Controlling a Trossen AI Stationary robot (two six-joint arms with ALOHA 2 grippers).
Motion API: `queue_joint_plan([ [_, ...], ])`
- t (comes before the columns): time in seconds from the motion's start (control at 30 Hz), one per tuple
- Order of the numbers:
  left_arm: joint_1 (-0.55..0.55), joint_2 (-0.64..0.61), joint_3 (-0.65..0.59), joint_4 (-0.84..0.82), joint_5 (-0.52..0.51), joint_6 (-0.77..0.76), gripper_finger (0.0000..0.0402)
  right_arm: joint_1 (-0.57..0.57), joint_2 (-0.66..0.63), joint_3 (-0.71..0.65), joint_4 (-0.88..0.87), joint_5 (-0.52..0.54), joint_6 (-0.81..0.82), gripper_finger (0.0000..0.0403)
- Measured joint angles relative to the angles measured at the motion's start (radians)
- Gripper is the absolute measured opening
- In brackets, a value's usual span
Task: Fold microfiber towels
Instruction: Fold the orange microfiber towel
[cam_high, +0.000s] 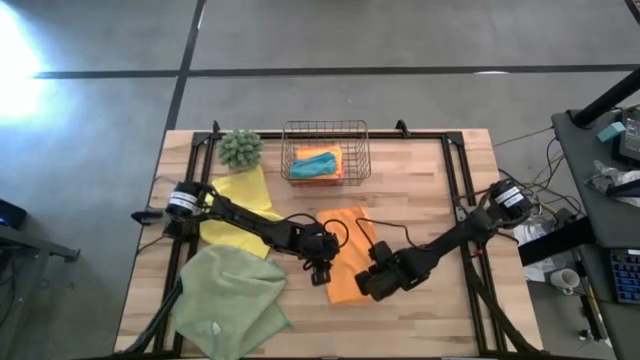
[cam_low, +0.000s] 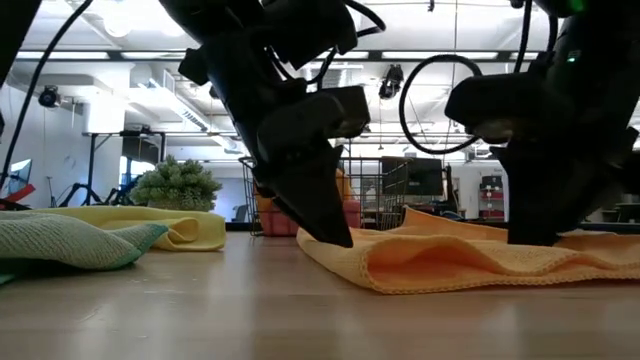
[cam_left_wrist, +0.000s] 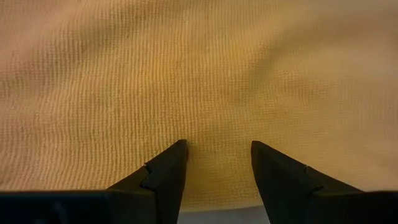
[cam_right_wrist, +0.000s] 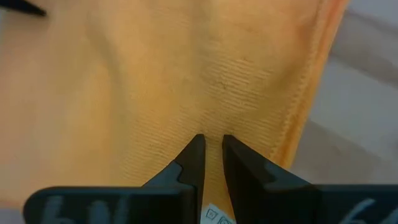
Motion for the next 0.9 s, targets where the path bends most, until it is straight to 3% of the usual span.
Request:
queue_joint_plan([
  [0.33,0.029,-0.021,-0.01,-0.056,-0.037,0.159,0.0166,0.018,0.031,0.0,0.22,-0.029,0.028,0.0049],
  [0.5,0.026,-0.053,-0.011,-0.148,-0.036,0.206,0.0166,0.027,0.008,-0.002,0.181,0.016,-0.004,0.0049],
  [0.63,0.007,-0.1,-0.011,-0.207,-0.028,0.24,0.0166,0.038,-0.028,-0.001,0.183,0.021,-0.103,0.005],
  [0.9,-0.082,-0.241,-0.01,-0.282,-0.058,0.343,0.0166,0.095,-0.092,0.048,0.212,0.017,-0.45,0.005],
])
